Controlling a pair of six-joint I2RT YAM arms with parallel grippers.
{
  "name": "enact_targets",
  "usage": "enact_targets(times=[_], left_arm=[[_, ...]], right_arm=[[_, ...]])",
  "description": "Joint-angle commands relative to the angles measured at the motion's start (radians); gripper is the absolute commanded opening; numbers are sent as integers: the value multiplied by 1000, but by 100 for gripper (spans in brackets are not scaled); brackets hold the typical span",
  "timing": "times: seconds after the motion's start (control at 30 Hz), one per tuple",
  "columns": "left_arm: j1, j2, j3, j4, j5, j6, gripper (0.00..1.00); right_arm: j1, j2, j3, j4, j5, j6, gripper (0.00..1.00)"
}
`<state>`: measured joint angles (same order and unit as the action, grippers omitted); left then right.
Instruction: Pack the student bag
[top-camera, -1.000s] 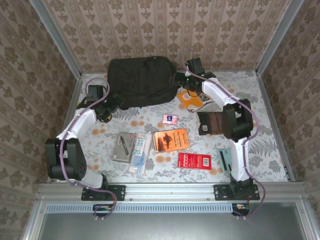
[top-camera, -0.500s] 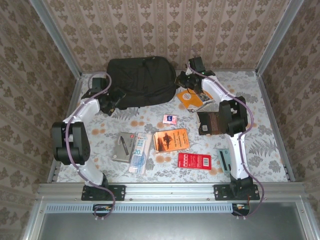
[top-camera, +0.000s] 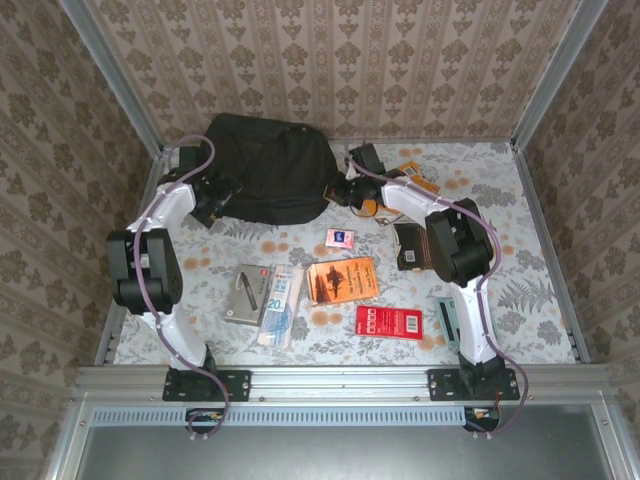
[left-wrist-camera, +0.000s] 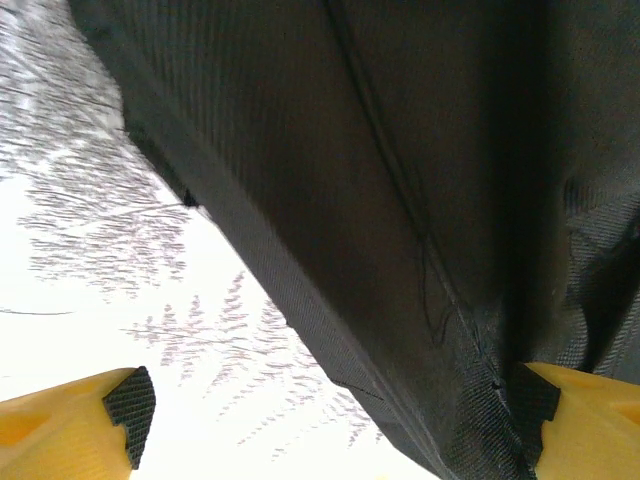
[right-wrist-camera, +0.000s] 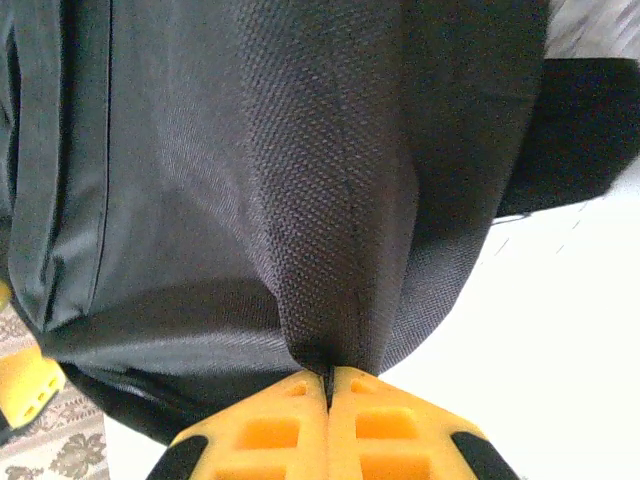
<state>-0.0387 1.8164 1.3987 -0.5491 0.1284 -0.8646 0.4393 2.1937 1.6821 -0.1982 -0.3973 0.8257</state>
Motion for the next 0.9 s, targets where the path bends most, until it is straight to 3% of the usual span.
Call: enact_targets(times=[0.0,0.13,0.2,0.3,0.5,0.73,0.87], left_arm=[[-19,-75,63,-100,-151,106,94],[-74,-135,104,-127,-245,181,95],[-117,-144,138,-141,-292,226,95],[-189,-121,220,-181,-345,298,96],[-314,2,394,-216,-253,443,92],[-405,172,521,-205,-53,490,81],[-462,288,658,-276,-97,506,79]], right_arm=[[69,-72,-98,80,79,82,7],[140,-113,-193,190,87,111,10],[158,-107,-202,231,42,105,20],[156,-126,-219,208,65,53,43],[82,-343,-421,288,161,-9,69],[-12,-585,-608,216,359,3,68],[-70,-663,-686,211,375,7,67]])
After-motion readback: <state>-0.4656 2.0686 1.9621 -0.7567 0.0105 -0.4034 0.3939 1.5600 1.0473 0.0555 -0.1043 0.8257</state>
